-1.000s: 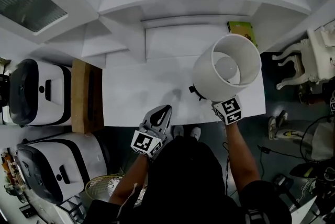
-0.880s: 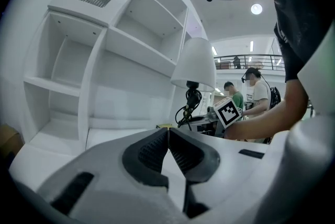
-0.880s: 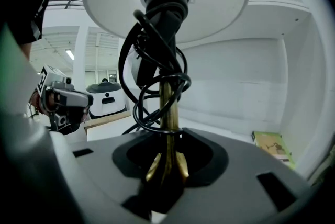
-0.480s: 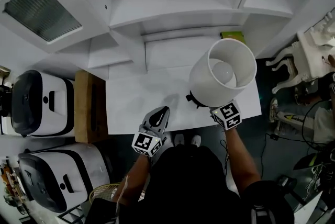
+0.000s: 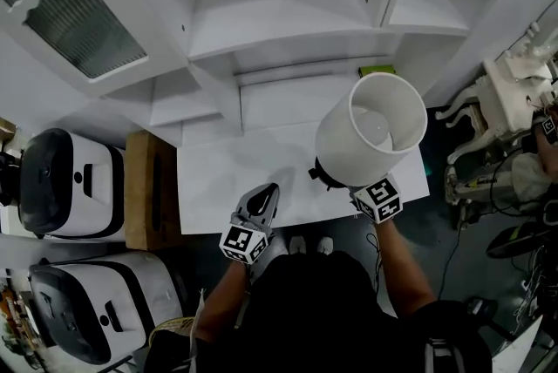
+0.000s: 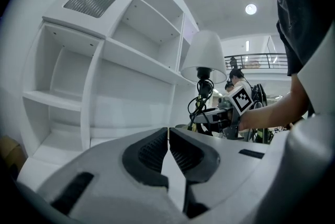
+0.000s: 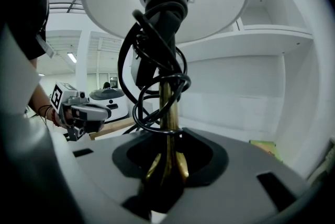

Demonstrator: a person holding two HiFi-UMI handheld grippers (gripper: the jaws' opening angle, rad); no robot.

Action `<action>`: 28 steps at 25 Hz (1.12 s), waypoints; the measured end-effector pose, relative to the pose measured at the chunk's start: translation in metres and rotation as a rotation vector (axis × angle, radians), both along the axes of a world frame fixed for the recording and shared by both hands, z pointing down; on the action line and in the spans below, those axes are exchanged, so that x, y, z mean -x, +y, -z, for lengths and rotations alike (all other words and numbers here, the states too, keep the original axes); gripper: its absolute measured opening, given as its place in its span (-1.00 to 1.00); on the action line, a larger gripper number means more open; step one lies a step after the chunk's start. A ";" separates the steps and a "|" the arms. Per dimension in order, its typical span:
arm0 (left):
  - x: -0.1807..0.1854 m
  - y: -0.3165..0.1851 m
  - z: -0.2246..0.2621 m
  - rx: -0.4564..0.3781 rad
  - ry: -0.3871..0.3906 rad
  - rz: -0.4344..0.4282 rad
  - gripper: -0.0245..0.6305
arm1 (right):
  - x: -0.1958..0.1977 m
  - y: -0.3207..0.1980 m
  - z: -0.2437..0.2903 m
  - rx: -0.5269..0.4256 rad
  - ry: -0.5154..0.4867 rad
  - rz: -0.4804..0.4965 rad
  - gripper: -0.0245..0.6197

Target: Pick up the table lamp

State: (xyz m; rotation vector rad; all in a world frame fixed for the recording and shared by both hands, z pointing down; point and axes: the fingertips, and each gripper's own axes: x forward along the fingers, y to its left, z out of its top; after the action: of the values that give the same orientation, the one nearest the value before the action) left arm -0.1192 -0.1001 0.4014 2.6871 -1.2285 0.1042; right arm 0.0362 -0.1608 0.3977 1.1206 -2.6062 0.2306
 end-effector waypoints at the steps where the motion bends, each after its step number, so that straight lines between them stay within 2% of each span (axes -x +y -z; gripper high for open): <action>1: -0.001 0.001 0.001 -0.001 0.001 -0.002 -0.85 | -0.001 0.002 0.001 0.002 0.001 0.000 -0.49; 28: -0.012 0.020 0.014 -0.029 0.004 0.011 -0.85 | -0.008 0.047 0.014 0.008 0.020 0.048 -0.49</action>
State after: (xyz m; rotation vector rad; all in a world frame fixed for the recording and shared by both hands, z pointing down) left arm -0.1072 -0.0798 0.3877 2.7041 -1.2525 0.0803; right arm 0.0440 -0.1136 0.3842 1.0505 -2.6092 0.2179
